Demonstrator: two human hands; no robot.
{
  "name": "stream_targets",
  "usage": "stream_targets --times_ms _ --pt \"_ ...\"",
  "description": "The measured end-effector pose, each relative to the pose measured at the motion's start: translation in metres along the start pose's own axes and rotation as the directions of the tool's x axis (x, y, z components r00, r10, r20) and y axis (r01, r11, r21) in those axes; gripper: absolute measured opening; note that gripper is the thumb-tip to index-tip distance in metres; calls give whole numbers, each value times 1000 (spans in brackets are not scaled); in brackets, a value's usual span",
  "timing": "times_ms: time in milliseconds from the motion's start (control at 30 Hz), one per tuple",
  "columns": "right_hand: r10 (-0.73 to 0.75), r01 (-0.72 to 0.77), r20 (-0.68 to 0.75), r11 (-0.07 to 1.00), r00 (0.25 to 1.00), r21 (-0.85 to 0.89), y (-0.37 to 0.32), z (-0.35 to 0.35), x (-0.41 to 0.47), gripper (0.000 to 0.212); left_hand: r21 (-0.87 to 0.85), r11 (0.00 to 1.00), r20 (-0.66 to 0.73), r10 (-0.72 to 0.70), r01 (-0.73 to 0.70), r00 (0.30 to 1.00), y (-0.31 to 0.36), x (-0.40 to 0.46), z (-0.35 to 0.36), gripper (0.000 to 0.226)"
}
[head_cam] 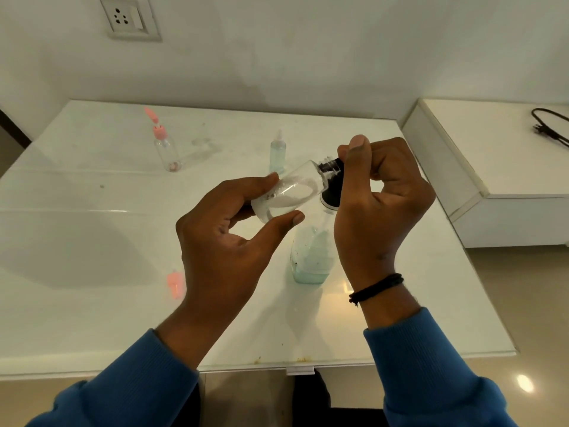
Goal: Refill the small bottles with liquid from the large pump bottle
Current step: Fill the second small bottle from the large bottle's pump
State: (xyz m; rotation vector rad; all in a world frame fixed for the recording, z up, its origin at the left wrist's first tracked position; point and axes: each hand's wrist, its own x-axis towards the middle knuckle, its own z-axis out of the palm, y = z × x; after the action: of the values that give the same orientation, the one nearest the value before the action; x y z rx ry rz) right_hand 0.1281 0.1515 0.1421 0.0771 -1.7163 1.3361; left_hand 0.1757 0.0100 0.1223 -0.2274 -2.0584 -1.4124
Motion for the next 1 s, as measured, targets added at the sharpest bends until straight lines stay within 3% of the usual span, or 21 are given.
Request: stream_targets --times_ms 1000 --pt "-33 33 -8 999 999 -34 -2 1 2 33 7 1000 3 11 -11 1000 -1 1 -1 46"
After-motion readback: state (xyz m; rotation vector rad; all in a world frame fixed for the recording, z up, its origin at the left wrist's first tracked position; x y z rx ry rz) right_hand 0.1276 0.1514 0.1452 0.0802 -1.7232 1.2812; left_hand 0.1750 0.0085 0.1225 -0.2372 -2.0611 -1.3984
